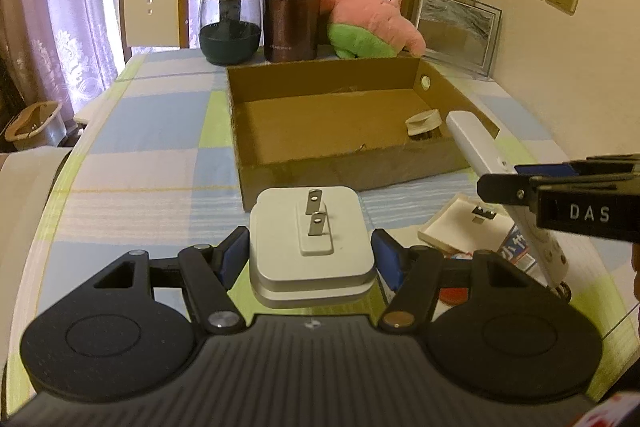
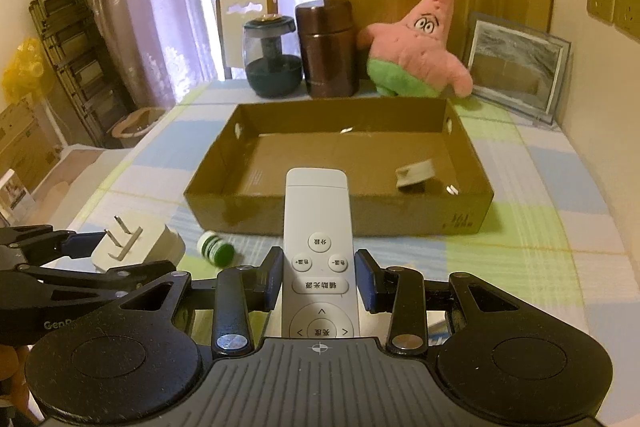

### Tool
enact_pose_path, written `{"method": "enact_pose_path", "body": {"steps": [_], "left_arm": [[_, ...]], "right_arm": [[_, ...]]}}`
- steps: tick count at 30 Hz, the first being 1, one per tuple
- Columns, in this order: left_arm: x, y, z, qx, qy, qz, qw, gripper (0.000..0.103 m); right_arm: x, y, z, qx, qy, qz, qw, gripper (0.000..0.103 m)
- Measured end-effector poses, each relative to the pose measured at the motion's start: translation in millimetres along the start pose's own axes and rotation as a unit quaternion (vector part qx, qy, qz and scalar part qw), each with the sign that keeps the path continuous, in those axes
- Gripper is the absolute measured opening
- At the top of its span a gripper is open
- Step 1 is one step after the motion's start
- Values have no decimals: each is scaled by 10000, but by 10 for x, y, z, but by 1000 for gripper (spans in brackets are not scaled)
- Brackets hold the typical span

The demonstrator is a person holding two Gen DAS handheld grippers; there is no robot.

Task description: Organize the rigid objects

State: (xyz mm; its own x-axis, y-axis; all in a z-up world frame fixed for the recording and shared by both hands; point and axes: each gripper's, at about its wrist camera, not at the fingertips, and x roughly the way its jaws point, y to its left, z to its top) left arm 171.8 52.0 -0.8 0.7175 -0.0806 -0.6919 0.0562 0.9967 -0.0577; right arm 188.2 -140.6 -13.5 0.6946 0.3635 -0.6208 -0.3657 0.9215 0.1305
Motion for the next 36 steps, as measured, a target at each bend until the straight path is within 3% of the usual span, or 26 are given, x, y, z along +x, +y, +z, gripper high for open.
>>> {"method": "enact_pose_path", "body": {"steps": [19, 36], "left_arm": [[340, 43, 681, 111, -93, -174, 9997, 62], [1052, 115, 1223, 245, 39, -202, 9995, 62]], "right_arm": [[321, -336, 670, 111, 25, 34, 9999, 35], [1081, -597, 1219, 234, 212, 47, 9995, 35]]}}
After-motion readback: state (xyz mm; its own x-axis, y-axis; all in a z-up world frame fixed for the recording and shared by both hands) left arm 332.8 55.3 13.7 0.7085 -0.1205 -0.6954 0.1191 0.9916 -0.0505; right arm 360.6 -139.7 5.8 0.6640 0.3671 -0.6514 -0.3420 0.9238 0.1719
